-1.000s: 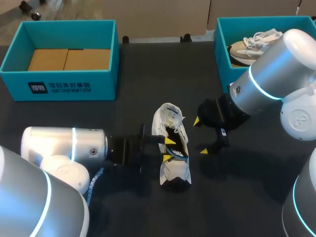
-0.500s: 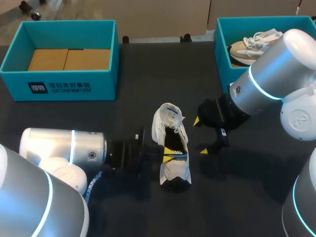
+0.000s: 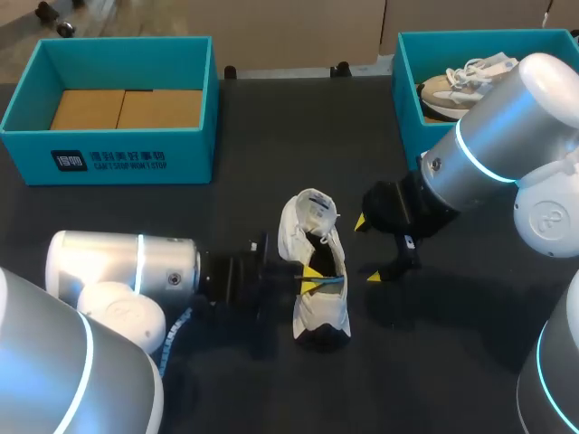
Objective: Take the shoe out of the shoebox, open the shoe tongue, remove and reinsert the insole, then place the shoe into the shoebox
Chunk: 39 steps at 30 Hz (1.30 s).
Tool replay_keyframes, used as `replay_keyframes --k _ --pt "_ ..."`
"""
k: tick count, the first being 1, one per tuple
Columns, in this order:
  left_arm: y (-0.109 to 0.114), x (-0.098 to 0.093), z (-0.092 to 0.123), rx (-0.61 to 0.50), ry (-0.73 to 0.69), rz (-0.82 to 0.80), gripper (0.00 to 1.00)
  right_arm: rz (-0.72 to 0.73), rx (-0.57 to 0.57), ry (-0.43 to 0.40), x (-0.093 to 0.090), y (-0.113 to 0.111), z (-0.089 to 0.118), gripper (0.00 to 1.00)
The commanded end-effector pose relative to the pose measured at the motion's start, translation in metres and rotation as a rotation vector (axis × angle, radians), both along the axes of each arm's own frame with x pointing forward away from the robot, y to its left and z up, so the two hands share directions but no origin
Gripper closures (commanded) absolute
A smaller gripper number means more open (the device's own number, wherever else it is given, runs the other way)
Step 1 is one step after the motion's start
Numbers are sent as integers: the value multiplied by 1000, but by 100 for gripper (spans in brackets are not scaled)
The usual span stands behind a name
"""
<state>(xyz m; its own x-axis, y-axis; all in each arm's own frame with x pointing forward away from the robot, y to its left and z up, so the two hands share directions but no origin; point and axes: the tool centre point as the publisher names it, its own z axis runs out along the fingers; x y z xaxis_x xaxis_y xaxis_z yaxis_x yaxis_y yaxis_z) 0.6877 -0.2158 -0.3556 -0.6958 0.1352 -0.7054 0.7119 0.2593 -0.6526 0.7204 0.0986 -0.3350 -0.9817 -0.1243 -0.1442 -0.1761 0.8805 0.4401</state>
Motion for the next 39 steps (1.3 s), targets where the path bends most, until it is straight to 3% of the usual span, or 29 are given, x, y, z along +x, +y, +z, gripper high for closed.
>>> replay_keyframes --k 1,14,21,25,39 --pt "4 -6 6 -24 -3 2 56 -2 -4 -3 -1 2 -1 0" --pt "19 -1 33 -25 -27 10 45 -2 -4 -3 -1 2 -1 0" --pt "17 2 45 -11 -40 -35 25 -2 -4 -3 -1 2 -1 0" --pt "22 6 52 20 -41 -62 18 -2 -4 -3 -1 2 -1 0" --pt "36 19 63 176 -21 -232 13 -2 -4 -3 -1 2 -1 0"
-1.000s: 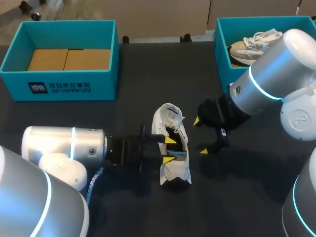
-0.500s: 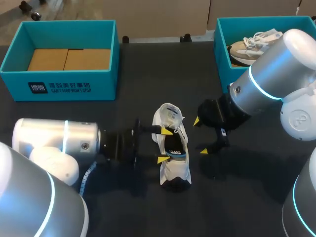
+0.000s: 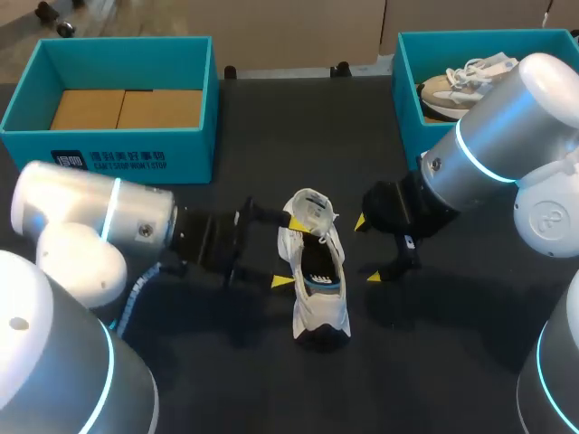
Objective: Take the shoe out of the shoebox, open the shoe tongue, remove and reinsert the insole, then place the shoe into the shoebox
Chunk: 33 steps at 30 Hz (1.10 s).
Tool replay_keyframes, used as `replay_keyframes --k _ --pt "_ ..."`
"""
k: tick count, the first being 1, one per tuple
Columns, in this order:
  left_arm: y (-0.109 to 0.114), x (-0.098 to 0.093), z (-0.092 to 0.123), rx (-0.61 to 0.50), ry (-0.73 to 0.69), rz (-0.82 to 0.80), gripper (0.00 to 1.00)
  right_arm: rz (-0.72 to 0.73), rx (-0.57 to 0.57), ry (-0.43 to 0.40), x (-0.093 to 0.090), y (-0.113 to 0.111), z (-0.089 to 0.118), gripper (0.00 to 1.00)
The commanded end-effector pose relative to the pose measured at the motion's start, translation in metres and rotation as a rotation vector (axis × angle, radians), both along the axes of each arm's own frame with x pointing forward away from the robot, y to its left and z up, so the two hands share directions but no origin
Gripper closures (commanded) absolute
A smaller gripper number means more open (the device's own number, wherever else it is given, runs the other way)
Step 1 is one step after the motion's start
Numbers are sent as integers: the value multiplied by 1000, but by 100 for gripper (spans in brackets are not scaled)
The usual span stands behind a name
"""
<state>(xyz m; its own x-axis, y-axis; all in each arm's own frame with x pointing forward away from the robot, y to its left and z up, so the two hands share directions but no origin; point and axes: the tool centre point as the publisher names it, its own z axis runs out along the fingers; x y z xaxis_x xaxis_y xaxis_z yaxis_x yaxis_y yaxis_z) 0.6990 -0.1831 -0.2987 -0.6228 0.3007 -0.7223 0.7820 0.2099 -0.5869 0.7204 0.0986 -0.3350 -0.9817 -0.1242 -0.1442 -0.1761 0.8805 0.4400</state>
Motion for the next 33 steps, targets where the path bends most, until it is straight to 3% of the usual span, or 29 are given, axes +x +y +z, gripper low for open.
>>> replay_keyframes --k 1,8,10,12,33 --pt "4 9 7 93 38 -97 12 -2 -3 -3 -1 2 -1 0" --pt "7 14 3 193 65 -180 16 -2 -3 -3 -1 2 -1 0" --pt "8 15 3 209 74 -195 4 -2 -3 -3 -1 2 -1 0" --pt "9 16 2 235 100 -200 0 -2 -3 -3 -1 2 -1 0" --pt "9 16 2 235 100 -200 0 -2 -3 -3 -1 2 -1 0"
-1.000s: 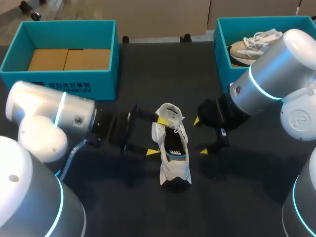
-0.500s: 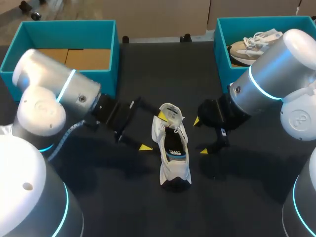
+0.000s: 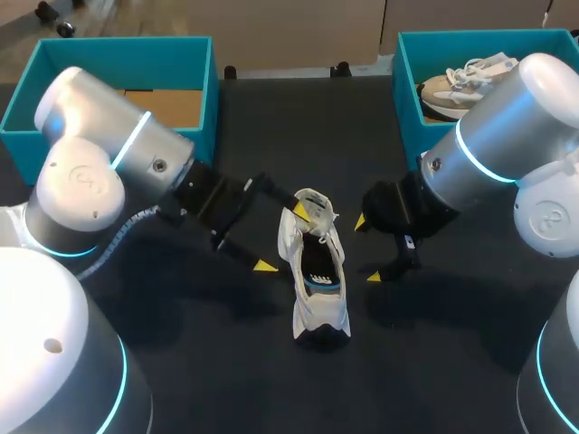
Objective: Take the shoe out of the shoebox, open the shoe tongue, remove and reinsert the insole, then place the shoe into the shoebox
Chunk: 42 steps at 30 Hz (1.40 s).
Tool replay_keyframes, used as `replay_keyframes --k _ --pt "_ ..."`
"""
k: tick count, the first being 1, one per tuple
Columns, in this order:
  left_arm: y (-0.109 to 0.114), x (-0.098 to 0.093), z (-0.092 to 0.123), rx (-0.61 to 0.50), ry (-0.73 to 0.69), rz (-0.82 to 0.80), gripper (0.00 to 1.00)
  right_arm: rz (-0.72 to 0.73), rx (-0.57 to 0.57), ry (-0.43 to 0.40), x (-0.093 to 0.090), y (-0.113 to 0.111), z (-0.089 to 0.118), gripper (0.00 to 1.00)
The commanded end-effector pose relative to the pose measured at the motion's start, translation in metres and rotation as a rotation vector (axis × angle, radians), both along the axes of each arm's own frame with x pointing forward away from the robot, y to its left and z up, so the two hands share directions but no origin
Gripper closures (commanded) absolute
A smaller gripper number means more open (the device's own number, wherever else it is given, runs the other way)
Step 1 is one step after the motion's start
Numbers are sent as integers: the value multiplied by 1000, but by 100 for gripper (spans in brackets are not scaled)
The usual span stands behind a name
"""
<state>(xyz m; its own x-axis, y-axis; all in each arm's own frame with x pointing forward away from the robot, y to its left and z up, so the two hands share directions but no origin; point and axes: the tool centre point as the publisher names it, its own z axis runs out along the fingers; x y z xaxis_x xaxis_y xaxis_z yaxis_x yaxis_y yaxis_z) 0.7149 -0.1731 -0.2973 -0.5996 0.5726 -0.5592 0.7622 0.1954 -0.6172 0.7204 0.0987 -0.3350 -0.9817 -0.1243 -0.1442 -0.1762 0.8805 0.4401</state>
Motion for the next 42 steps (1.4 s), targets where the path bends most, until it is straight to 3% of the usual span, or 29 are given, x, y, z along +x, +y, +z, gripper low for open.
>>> replay_keyframes --k 1,8,20,26,32,42 --pt "-1 0 0 4 0 -1 0 -3 -4 -3 -1 2 -1 0" --pt "-1 0 0 4 0 -1 0 -32 -52 -25 -3 -11 17 0" --pt "-1 0 0 4 0 -1 0 -26 -64 21 -18 -59 55 0" --pt "-1 0 0 4 0 -1 0 89 -24 114 -15 -76 70 0" --pt "-1 0 0 4 0 -1 0 96 -48 133 -13 -94 89 0" --pt "-1 0 0 4 0 -1 0 51 -26 124 -14 -99 96 0"
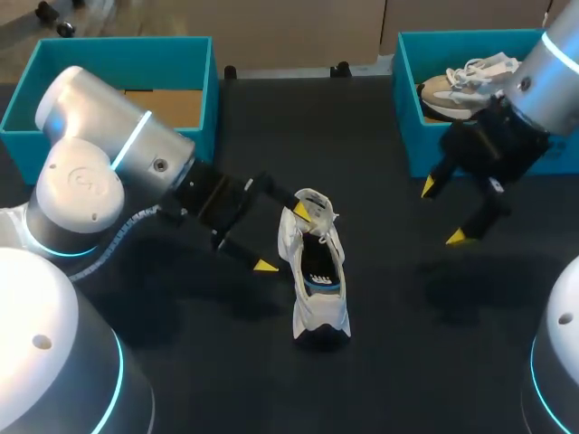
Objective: Take the shoe out of the shoebox, open the shoe tongue, remove and reinsert the insole, then place the shoe into the shoebox
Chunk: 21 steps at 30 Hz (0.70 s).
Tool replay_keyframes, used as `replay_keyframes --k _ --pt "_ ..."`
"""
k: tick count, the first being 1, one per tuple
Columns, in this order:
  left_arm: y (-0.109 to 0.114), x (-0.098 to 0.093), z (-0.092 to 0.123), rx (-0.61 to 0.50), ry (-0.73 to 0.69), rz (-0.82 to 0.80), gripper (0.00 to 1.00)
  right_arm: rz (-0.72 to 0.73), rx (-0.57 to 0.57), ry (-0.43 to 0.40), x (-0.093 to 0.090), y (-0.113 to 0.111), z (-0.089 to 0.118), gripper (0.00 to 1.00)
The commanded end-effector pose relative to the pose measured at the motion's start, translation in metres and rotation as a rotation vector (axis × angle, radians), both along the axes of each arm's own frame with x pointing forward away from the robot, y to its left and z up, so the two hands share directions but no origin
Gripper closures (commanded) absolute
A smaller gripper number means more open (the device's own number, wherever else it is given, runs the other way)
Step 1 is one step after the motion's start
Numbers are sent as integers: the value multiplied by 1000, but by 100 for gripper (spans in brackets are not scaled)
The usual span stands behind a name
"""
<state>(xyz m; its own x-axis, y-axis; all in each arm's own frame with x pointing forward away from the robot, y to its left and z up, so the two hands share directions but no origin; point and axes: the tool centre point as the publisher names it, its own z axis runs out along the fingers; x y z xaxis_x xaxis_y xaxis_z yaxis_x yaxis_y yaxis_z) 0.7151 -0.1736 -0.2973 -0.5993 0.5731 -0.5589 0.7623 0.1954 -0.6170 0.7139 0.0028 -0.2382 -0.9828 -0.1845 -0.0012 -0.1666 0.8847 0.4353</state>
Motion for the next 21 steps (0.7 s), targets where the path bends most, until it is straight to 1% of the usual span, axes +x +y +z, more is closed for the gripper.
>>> replay_keyframes --k 1,4,7,9,13,18,21 --pt "0 0 0 3 0 -1 0 -8 7 -16 -8 -3 -1 0" --pt "0 0 0 3 0 -1 0 -8 7 -16 -8 -3 -1 0" --pt "2 3 7 16 -5 -68 0 -8 7 -16 -8 -3 -1 0" --pt "4 6 11 38 -22 -112 0 -8 7 -16 -8 -3 -1 0" --pt "8 9 19 117 -64 -209 0 -8 7 -16 -8 -3 -1 0" --pt "13 14 21 165 -52 -268 0 -8 7 -16 -8 -3 -1 0" --pt "14 16 23 220 -57 -324 0 -8 7 -16 -8 -3 -1 0"
